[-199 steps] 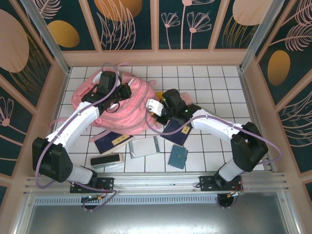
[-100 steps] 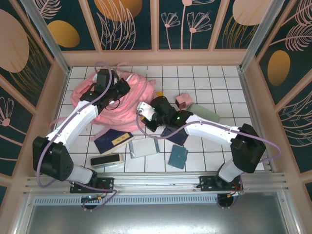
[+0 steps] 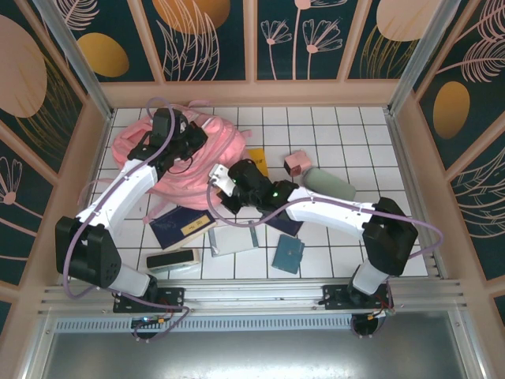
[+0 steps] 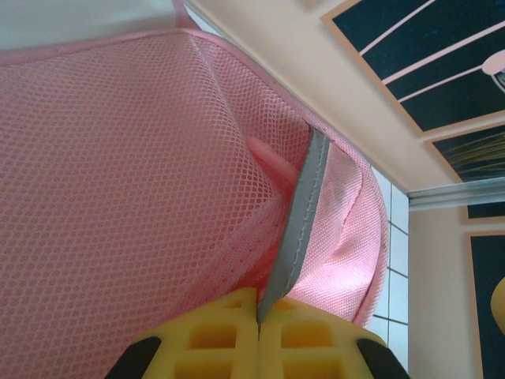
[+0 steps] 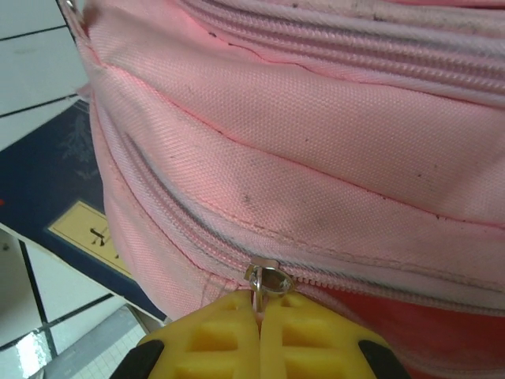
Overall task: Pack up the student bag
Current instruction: Unzip the student bag at the middle-left of the table.
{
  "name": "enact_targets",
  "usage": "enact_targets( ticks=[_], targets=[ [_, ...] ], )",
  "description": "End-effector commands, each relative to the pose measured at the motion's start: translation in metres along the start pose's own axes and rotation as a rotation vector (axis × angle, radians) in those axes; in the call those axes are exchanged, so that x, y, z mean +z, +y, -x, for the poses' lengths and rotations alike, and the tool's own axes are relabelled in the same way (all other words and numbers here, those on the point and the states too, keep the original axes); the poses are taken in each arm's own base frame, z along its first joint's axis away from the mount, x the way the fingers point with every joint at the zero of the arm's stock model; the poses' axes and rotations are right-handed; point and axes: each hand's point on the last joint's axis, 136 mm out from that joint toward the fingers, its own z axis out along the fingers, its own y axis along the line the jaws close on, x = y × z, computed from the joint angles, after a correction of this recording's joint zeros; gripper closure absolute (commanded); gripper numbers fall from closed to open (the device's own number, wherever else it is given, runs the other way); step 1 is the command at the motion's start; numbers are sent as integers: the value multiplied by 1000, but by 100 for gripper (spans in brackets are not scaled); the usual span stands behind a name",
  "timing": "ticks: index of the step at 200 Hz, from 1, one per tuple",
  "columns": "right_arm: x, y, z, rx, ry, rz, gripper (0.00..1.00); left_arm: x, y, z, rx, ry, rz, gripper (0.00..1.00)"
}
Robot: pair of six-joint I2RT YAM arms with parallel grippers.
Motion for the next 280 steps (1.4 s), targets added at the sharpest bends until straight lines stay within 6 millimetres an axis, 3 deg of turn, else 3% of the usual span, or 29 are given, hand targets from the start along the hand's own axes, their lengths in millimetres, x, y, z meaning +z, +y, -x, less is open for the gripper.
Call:
enact_targets(
  ticks=[1,44,76,98,132,145,158,189,230,260,280],
  targets=[
    [8,52,34,-15,-50,213,100,-19,-55,39,-15,-149,-194,100],
    [26,93,56,-23,-33,344,100,-22,-48,41,-10,-175,-173,100],
    [37,106,52,-30,13,367,100,-22,-45,42,1,-188,-159,100],
    [39,87,39,-44,45,282,100,-25,-39,46,18,-211,-118,100],
    [25,14,17,53,75,119,100,-35,-30,53,13,-269,-76,100],
    [20,1,13,69,81,93,100,-29,-27,49,-20,-254,-85,100],
    [19,7,15,66,75,115,100,-21,-22,45,-66,-233,-74,100],
    [27,50,35,54,31,211,100,-8,-8,43,-176,-221,-24,100],
    [45,93,46,44,20,292,100,-13,-13,50,-246,-257,-48,100],
    [46,83,45,62,-9,257,100,-17,-9,54,-243,-290,-38,100],
    [51,54,28,108,19,175,100,-15,-7,51,-237,-281,-41,100]
  ],
)
